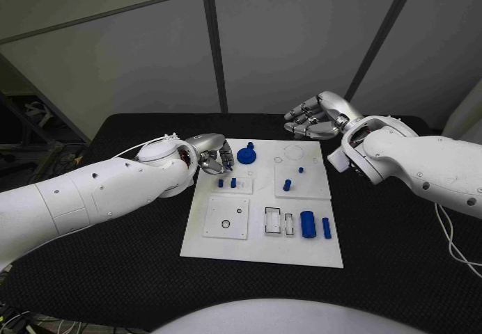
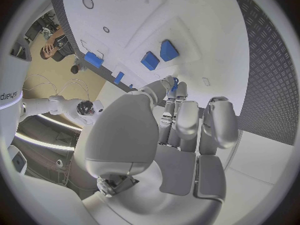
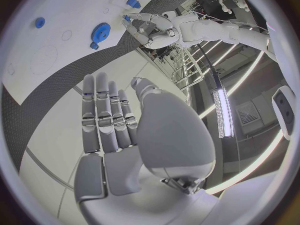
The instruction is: Assemble the parts on the task board
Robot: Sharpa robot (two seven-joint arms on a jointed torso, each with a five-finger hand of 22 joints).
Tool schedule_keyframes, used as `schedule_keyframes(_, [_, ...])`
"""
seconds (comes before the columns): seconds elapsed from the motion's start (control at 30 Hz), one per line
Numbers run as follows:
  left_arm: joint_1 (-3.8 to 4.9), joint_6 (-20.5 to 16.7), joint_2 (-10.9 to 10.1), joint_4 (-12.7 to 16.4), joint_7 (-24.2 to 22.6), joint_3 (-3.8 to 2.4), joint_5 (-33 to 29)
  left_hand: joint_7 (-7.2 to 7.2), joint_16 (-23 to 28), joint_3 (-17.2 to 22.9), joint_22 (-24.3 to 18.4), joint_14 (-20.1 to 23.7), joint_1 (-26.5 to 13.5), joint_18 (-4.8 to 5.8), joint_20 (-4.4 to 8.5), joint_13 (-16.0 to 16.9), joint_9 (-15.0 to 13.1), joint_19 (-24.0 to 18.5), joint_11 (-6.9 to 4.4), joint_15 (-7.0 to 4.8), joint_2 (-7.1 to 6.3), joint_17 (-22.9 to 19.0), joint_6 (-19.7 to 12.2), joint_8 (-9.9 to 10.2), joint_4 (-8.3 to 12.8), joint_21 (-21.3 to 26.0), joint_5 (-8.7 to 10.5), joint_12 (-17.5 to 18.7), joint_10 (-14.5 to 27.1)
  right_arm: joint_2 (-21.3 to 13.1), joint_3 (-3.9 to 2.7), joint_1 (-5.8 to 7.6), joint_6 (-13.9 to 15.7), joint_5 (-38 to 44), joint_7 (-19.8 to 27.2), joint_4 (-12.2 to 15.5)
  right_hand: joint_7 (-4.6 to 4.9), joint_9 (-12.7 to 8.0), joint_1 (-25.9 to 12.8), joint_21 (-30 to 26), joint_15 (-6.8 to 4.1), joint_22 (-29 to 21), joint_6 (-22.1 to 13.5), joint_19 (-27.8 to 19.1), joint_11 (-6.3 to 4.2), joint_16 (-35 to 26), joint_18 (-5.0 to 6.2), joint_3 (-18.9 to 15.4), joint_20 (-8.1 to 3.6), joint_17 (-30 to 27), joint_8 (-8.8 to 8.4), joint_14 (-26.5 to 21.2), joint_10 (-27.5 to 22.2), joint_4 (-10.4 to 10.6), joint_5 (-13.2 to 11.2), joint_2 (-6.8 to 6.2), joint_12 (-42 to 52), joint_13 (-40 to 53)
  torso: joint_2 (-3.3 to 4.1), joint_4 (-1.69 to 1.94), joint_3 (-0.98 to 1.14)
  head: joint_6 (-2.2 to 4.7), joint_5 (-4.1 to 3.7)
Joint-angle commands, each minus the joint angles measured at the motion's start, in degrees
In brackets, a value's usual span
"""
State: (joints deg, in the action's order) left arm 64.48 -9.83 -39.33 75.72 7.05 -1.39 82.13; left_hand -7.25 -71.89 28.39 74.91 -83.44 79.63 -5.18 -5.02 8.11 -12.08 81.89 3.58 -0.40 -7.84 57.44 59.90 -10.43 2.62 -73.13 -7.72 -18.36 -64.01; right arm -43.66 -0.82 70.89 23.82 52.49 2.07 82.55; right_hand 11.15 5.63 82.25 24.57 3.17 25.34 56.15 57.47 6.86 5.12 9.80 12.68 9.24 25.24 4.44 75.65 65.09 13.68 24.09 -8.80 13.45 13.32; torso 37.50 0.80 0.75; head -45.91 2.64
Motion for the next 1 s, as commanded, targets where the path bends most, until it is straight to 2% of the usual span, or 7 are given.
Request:
schedule_keyframes(0.03, [0.02,0.4,0.2,-0.1,0.2,-0.06,-0.2,-0.05,-0.1,0.3,6.5,0.0,-0.6,1.35,-0.04,0.0,0.0,0.2,-0.02,-0.41,-0.07,-0.1,0.2,0.3,-0.1,0.0,-0.18,0.4,-0.4,0.1,-0.03,0.10,-0.2,-0.1,0.5,0.0,-0.02,0.1,0.0,-0.3,0.10,-0.1,-0.4,0.2,-0.10,-0.2,0.56,0.4,0.20,-0.1,-0.11,-0.2,-0.5,-0.1,0.3,0.27,0.0,-0.1,-0.03,0.07,0.03,-0.09,-0.01])
schedule_keyframes(0.47, [-0.03,0.2,1.1,-0.8,0.2,-0.07,-0.2,-0.09,-0.1,0.2,6.5,0.1,-0.8,1.33,-0.06,-0.1,0.1,0.1,0.04,-0.38,-0.22,-0.3,0.3,0.5,-0.2,0.1,-0.08,0.7,-0.5,0.1,-0.03,0.10,-0.2,-0.1,0.6,0.1,-0.02,0.1,0.0,-0.3,0.10,-0.1,-0.4,0.2,-0.10,-0.2,0.56,0.4,0.20,-0.1,-0.11,-0.2,-0.5,-0.1,0.3,0.27,0.0,-0.1,-0.04,0.03,0.03,-0.02,-0.03])
schedule_keyframes(1.0, [-0.04,3.2,1.6,-1.6,2.3,-0.07,0.3,-0.12,0.0,0.0,6.4,0.2,-1.3,1.27,-0.12,-0.2,0.3,-0.1,0.10,-0.32,-0.47,-0.5,0.2,0.8,-0.3,0.4,0.31,1.2,-0.6,0.0,-0.03,0.10,-0.3,-0.1,0.4,0.1,-0.02,0.1,0.0,-0.3,0.10,-0.1,-0.4,0.2,-0.10,-0.2,0.56,0.4,0.20,-0.1,-0.11,-0.2,-0.5,-0.1,0.3,0.27,0.0,-0.1,-0.03,0.06,0.04,-0.22,-0.14])
